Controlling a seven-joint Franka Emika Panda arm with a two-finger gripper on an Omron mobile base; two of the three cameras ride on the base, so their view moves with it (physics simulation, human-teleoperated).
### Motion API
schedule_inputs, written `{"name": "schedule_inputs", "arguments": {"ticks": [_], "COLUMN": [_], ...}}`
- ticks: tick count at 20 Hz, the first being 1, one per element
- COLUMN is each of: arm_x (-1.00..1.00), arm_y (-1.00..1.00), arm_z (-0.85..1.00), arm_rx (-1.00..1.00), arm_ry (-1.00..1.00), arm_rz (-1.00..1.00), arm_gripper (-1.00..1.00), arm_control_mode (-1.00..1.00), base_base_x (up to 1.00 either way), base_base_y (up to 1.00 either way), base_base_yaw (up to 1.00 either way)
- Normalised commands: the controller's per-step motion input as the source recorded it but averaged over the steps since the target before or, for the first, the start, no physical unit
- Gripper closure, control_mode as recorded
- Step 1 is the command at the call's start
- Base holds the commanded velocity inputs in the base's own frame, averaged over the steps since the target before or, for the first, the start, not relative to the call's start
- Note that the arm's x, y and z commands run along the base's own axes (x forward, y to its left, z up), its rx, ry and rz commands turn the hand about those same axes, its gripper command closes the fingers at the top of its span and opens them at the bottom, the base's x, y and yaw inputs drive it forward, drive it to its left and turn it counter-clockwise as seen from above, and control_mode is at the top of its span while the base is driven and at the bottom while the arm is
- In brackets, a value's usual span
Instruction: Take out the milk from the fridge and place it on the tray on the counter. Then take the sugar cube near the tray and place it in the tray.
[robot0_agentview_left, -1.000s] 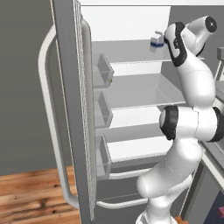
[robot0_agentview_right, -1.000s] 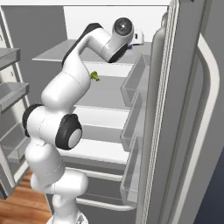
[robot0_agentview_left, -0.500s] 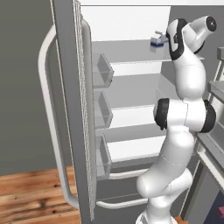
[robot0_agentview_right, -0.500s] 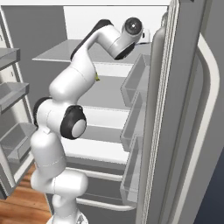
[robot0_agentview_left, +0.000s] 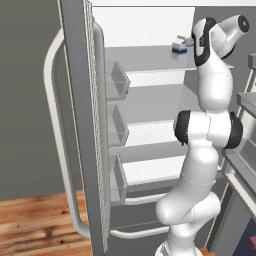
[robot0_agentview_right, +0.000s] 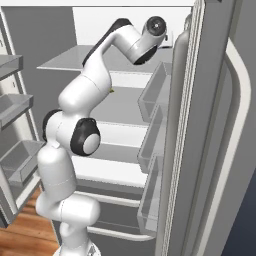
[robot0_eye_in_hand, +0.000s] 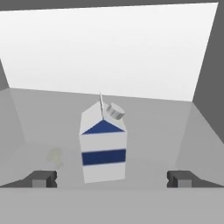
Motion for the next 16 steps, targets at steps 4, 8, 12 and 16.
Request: {"name": "schedule_inputs", "arguments": {"ticks": [4,8,12,16], "arm_x": [0.00,0.00,0.00,0.00], "arm_y": [0.16,0.21,0.06,0.08], "arm_z": [0.00,-0.02,-0.01,-0.13], "arm_rx": [0.00,0.00,0.00,0.00], "arm_ry": [-0.03,-0.06,-0.04,-0.01], "arm_rz": [0.00,0.00,0.00,0.00], "arm_gripper": [-1.00,-1.00,-1.00,-1.00], "arm_control_mode": [-1.00,-1.00,-1.00,-1.00], "base_base_x": [0.00,0.00,0.00,0.00], "base_base_y": [0.00,0.00,0.00,0.00], "base_base_yaw": [0.00,0.00,0.00,0.00]}}
